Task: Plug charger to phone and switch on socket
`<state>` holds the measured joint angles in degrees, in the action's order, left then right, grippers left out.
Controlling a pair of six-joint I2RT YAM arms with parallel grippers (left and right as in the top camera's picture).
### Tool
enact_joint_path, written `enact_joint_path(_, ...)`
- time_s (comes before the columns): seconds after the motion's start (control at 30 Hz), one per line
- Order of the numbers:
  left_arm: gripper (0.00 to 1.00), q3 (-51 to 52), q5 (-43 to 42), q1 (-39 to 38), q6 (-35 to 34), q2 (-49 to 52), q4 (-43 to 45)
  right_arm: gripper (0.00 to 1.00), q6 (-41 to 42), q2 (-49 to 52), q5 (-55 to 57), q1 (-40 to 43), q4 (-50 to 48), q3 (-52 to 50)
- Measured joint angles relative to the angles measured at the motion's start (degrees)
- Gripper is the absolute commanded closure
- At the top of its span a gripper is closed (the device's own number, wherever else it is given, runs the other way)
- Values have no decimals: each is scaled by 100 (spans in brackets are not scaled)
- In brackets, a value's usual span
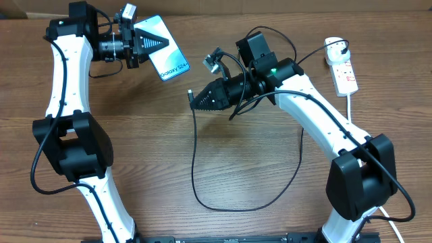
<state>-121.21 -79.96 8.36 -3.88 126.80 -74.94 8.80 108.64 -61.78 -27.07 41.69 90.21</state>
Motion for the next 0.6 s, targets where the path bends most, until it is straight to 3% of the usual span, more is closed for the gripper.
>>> enact_joint_path(0.6,96,0,-66,-291,118,0,-251,96,282,0,-365,-76,-570,-2)
